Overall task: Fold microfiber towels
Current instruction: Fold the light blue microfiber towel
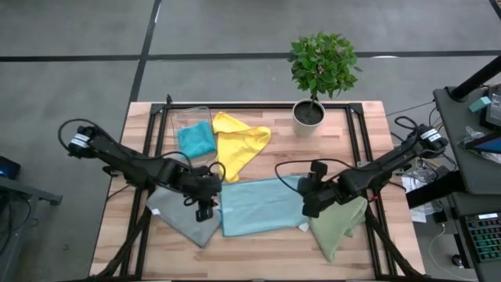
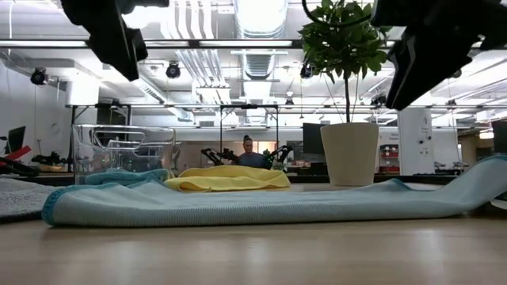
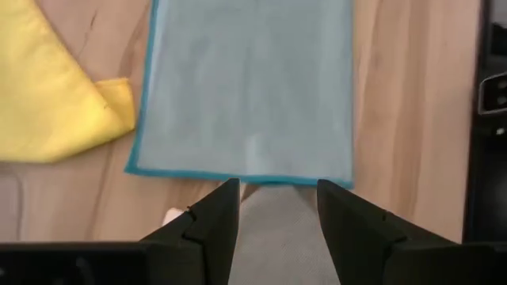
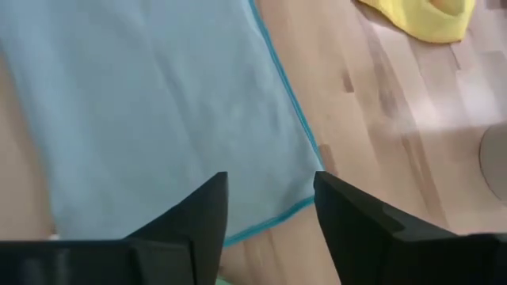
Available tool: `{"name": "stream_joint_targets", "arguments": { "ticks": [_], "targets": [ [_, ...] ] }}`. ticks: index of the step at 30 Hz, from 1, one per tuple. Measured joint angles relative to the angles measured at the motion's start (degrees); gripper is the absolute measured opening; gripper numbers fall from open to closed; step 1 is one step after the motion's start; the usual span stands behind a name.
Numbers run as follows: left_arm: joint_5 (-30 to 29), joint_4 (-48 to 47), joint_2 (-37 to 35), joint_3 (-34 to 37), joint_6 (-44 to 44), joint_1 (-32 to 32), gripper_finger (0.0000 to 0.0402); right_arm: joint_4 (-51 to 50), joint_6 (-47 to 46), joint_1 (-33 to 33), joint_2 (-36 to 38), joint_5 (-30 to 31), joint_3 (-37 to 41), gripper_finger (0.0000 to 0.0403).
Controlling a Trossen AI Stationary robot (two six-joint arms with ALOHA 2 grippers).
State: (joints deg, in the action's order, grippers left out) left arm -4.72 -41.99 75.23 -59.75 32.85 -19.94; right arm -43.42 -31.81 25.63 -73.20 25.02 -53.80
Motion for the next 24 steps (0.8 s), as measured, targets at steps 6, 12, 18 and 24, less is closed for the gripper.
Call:
{"name": "stream_joint_targets", "arguments": {
  "ticks": [6,12,18,24],
  "targets": [
    [-2.09,9.77,1.20,2.78,1.36,-4.21,0.0155,0.42,-3.19,1.67,0.75,0.02,0.04,0.0166],
    [-3.40,17.34,6.90,4.33,1.42,-5.76,0.0155,3.76,-4.78,2.80,-1.33,0.02,0.70,0.0146],
    [-5.23,22.57,14.64,6.27,1.31,-5.76,0.0155,9.17,-4.34,3.67,-7.68,0.20,0.92,0.0105],
    [-13.83,24.10,22.69,6.30,0.91,-3.87,0.0155,11.16,-3.33,2.15,-15.97,3.72,0.94,0.0040]
  ]
}}
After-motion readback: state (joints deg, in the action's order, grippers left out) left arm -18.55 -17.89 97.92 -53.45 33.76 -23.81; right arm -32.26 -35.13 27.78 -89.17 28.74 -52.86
